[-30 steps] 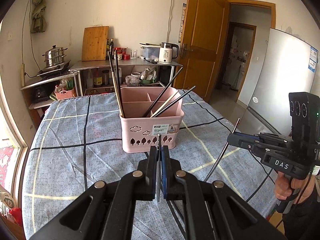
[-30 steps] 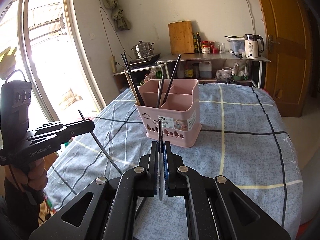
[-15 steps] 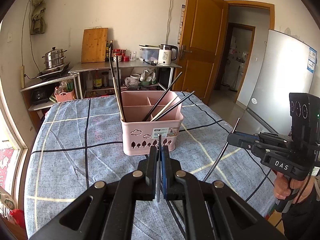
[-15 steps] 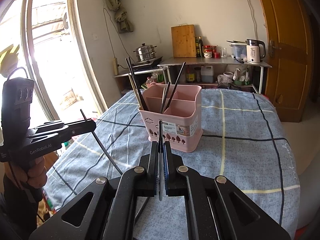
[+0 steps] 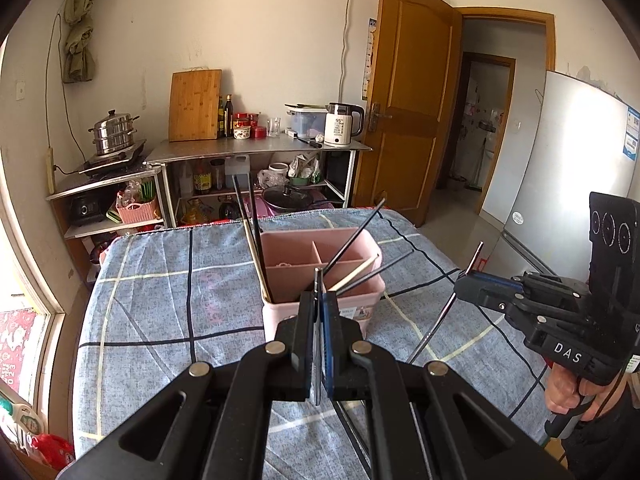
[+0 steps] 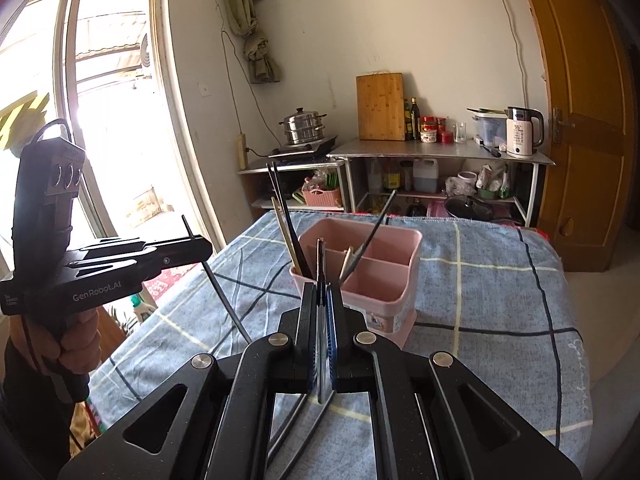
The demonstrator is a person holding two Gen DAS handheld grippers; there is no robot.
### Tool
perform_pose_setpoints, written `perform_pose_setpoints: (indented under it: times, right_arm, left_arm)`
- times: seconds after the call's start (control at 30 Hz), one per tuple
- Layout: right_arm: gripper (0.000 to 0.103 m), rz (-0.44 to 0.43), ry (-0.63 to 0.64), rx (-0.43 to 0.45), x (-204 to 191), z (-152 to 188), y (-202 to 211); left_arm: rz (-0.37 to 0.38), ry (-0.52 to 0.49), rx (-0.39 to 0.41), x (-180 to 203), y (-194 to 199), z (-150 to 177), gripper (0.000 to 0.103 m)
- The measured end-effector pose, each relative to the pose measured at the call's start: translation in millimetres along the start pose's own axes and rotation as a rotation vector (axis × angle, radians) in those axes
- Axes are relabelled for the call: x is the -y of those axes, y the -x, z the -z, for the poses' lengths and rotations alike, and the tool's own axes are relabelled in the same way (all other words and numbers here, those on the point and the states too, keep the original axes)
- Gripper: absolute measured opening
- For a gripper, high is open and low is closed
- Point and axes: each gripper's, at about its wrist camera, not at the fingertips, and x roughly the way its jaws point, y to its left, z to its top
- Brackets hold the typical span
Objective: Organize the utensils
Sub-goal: 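Lift both metal chopsticks and carry them over the pink basket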
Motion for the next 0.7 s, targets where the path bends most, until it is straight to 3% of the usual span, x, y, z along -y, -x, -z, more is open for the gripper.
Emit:
perform_pose_setpoints:
  times: [0.4,0.7]
  right_arm:
    - [0.005,-0.012,0.005,0.122,-1,-67,-19]
    - [0.004,0.005,0.004,0.141,3,-85,-49]
  left_arm:
    - [-0.036,-0.008,0.080,-13,-3,-67,0.005]
    - [-0.049,-0.013,0.078,-20,-31,-81,0.005]
